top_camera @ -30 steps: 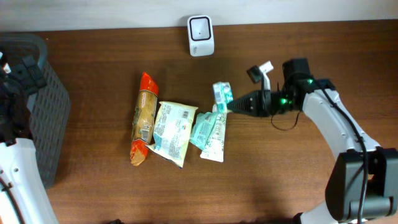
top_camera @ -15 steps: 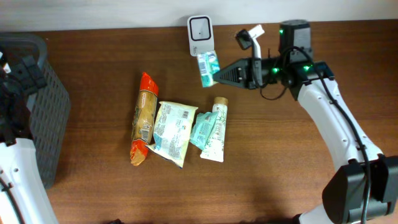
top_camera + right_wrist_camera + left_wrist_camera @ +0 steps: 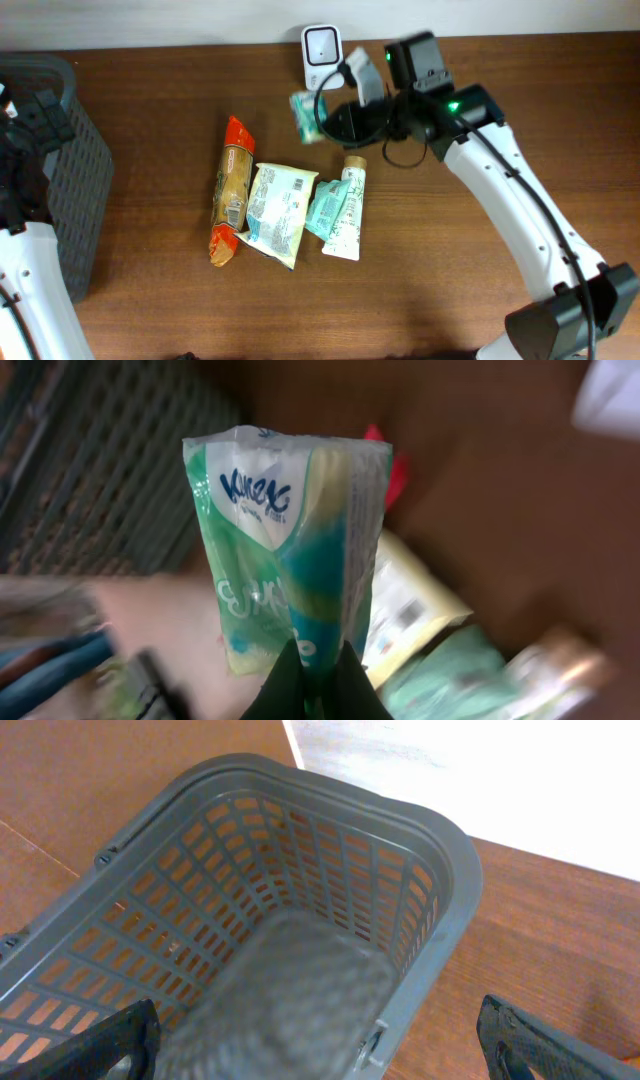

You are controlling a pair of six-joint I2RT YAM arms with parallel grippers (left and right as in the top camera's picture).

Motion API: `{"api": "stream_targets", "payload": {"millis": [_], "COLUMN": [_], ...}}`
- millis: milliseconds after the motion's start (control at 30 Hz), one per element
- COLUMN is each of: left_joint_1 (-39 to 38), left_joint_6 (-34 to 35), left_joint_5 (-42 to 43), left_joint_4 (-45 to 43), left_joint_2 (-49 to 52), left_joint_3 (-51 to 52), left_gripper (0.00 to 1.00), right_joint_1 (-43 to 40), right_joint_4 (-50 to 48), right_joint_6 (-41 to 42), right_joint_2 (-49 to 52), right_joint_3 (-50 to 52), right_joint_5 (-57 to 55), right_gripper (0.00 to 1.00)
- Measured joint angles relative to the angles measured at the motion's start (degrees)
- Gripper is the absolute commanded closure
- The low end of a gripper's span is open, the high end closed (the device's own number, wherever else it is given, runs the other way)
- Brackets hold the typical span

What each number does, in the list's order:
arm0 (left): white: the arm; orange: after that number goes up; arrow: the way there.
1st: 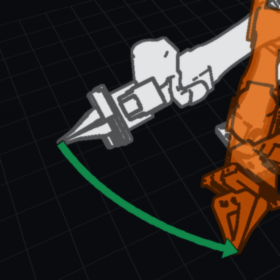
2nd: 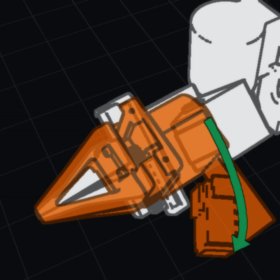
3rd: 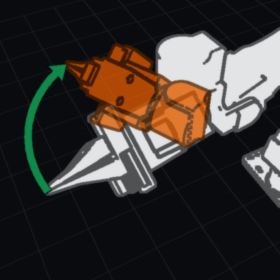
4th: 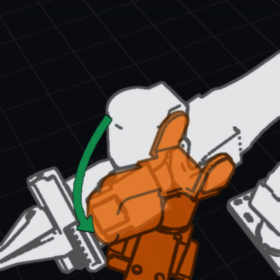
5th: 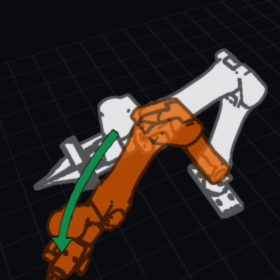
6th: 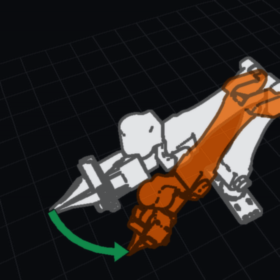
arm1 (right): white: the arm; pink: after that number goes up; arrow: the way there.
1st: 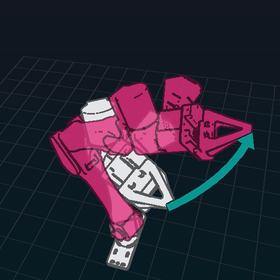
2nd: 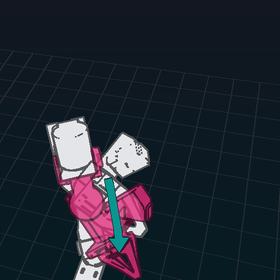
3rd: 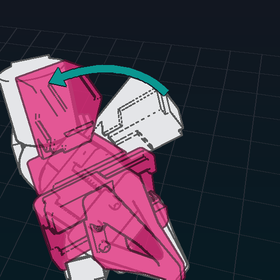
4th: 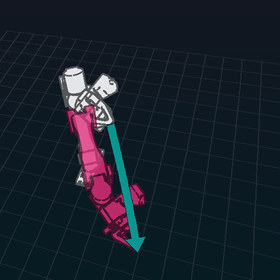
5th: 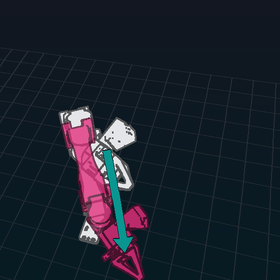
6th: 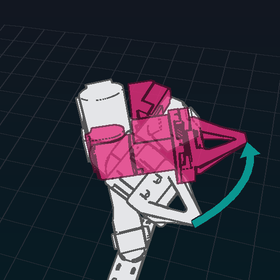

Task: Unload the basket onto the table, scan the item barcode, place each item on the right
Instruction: 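Carry the tissue box up to the white scanner, then hold the tissue box in front of the scanner window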

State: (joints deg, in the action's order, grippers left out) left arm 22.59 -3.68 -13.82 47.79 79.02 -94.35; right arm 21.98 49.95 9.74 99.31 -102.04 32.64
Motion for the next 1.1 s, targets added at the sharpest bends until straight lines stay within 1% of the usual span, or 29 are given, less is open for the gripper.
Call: {"api": "stream_targets", "payload": {"millis": [33, 133, 167, 267, 367, 433, 500, 600, 633, 767, 833, 967, 1100], "left_joint_1": [0.0, 0.0, 0.0, 0.0, 0.0, 0.0, 0.0, 0.0, 0.0, 0.0, 0.0, 0.0, 0.0], "left_joint_6": [0.0, 0.0, 0.0, 0.0, 0.0, 0.0, 0.0, 0.0, 0.0, 0.0, 0.0, 0.0, 0.0], "left_joint_5": [0.0, 0.0, 0.0, 0.0, 0.0, 0.0, 0.0, 0.0, 0.0, 0.0, 0.0, 0.0, 0.0], "left_joint_4": [0.0, 0.0, 0.0, 0.0, 0.0, 0.0, -0.2, -0.1, -0.1, 0.0, 0.0, 0.0, 0.0], "left_joint_2": [0.0, 0.0, 0.0, 0.0, 0.0, 0.0, 0.0, 0.0, 0.0, 0.0, 0.0, 0.0, 0.0], "left_joint_3": [0.0, 0.0, 0.0, 0.0, 0.0, 0.0, 0.0, 0.0, 0.0, 0.0, 0.0, 0.0, 0.0], "left_gripper": [0.01, 0.01, 0.01, 0.01, 0.01, 0.01, 0.01, 0.01, 0.01, 0.00, 0.01, 0.01, 0.01], "right_joint_1": [0.0, 0.3, 0.5, 2.0, 4.6, 6.0, 7.2, 8.0, 8.1, 8.1, 7.8, 7.0, 5.5], "right_joint_4": [0.8, 1.0, 0.7, -1.9, -6.3, -10.3, -17.7, -28.1, -32.8, -47.3, -52.9, -55.5, -58.6], "right_joint_6": [-1.0, -2.8, -4.0, -7.5, -12.9, -17.0, -22.2, -29.9, -34.0, -46.0, -51.0, -58.5, -61.9], "right_joint_2": [0.4, 1.9, 3.3, 7.5, 14.7, 19.1, 23.6, 28.7, 31.2, 36.9, 38.8, 40.9, 42.1], "right_joint_3": [-3.4, -8.8, -10.4, -10.6, -10.6, -10.6, -10.6, -10.5, -10.5, -10.3, -10.3, -10.3, -10.3], "right_joint_5": [-3.0, -10.5, -15.4, -27.7, -43.6, -52.2, -60.4, -67.8, -70.0, -73.3, -73.5, -69.9, -68.3], "right_gripper": [0.96, 0.96, 0.96, 0.96, 0.96, 0.96, 0.96, 0.96, 0.96, 0.96, 0.96, 0.96, 0.96]}}
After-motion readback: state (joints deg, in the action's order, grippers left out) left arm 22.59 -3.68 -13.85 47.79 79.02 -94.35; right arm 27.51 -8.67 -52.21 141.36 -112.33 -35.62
